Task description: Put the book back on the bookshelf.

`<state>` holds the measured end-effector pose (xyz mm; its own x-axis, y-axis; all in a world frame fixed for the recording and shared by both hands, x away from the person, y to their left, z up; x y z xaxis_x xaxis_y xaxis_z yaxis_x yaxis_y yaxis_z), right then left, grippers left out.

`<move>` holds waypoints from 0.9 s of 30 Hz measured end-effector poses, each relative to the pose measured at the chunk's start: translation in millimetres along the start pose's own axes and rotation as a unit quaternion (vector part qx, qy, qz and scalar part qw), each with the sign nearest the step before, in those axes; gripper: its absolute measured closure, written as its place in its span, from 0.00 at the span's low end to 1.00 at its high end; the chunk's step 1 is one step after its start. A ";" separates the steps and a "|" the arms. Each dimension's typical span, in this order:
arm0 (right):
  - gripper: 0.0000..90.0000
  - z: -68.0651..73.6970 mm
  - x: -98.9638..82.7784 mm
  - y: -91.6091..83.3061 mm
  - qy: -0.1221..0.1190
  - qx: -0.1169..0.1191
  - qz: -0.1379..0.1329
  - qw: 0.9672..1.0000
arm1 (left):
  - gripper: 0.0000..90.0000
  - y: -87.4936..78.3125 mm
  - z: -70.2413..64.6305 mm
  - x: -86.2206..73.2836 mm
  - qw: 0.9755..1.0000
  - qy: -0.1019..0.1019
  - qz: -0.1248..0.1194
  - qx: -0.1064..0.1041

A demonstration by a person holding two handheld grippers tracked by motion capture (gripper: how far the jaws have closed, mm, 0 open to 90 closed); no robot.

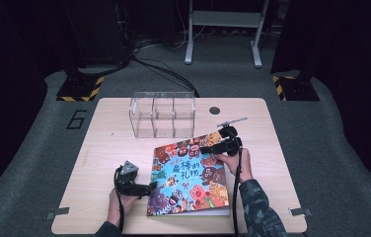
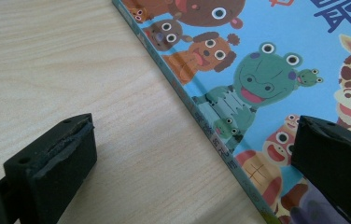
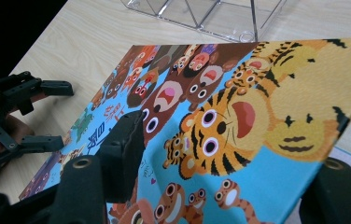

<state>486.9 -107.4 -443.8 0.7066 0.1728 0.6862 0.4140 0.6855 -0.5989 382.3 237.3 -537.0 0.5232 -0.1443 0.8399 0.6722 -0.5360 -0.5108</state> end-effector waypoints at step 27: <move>0.59 -7.5 0.0 3.3 0.035 0.020 -0.003 0.999 | 0.00 -0.3 -0.4 -0.2 1.000 -0.001 0.001 -0.006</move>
<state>492.6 -110.4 -448.8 0.7427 0.1200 0.6588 0.3967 0.7137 -0.5772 381.8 237.2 -537.0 0.5251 -0.1432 0.8389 0.6654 -0.5456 -0.5096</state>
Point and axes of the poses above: each handheld gripper's, and its own axes: y roughly forward along the jaws, x roughly out of its top, z roughly to its left, the point moved 1 cm from there along y, roughly forward along the jaws, and after that the axes turned 8 degrees about -z, right-handed, at the moved point
